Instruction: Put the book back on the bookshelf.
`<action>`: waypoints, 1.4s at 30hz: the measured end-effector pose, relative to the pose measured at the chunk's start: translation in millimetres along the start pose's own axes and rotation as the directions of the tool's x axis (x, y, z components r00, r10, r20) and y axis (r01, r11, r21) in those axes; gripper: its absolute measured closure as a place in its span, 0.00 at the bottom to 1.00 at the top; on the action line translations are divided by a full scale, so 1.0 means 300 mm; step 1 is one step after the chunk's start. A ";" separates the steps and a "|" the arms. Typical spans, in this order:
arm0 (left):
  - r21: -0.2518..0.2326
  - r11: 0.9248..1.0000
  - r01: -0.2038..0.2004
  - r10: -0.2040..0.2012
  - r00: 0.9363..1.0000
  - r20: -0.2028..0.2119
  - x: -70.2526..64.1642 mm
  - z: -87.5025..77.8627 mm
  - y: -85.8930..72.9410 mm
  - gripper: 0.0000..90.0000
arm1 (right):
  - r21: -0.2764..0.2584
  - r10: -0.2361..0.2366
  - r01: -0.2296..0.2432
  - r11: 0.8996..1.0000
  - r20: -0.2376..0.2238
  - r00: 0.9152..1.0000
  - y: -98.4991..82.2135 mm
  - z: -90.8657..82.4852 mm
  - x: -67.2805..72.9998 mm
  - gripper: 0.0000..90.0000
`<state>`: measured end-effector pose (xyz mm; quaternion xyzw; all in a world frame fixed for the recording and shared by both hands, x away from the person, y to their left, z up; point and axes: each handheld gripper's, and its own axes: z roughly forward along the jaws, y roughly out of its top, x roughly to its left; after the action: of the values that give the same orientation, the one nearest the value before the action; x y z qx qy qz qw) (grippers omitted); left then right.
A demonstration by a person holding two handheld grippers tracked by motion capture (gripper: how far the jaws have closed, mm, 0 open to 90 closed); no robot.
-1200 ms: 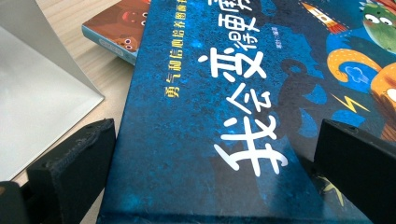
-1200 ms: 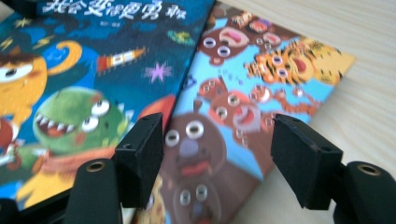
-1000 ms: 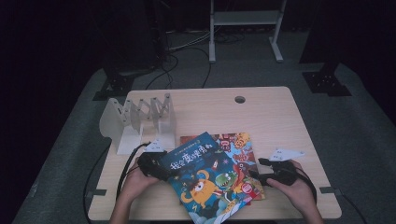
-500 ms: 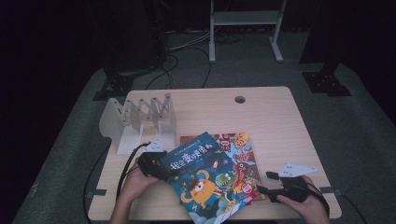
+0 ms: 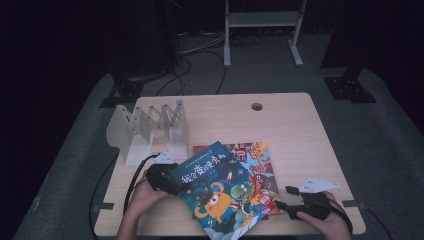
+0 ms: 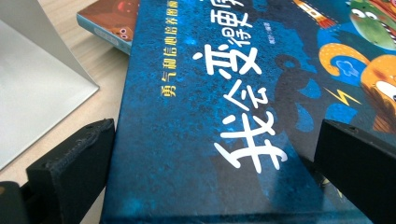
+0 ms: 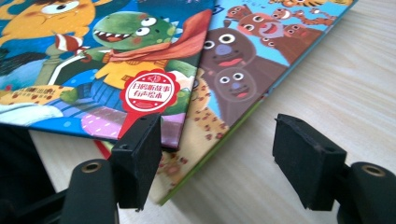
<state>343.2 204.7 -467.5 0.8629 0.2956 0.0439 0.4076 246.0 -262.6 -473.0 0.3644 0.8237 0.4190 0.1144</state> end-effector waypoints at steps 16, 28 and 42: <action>0.054 0.998 -0.024 0.022 0.999 0.041 -0.024 -0.005 0.006 0.00 | 0.026 -0.016 0.014 1.000 0.087 0.996 0.072 0.047 -0.088 0.36; 0.065 0.997 -0.037 0.033 0.997 0.063 -0.036 -0.001 0.009 0.00 | 0.028 0.028 -0.032 0.999 0.125 0.992 0.128 0.097 -0.177 0.36; 0.073 0.996 -0.047 0.039 0.993 0.108 -0.063 -0.008 -0.008 0.00 | 0.042 0.057 -0.066 0.997 0.192 0.980 0.213 0.176 -0.275 0.39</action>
<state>325.6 197.2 -464.6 0.8850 0.2562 -0.0045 0.3887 362.7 -263.3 -466.1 0.4308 0.8071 0.3655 0.1712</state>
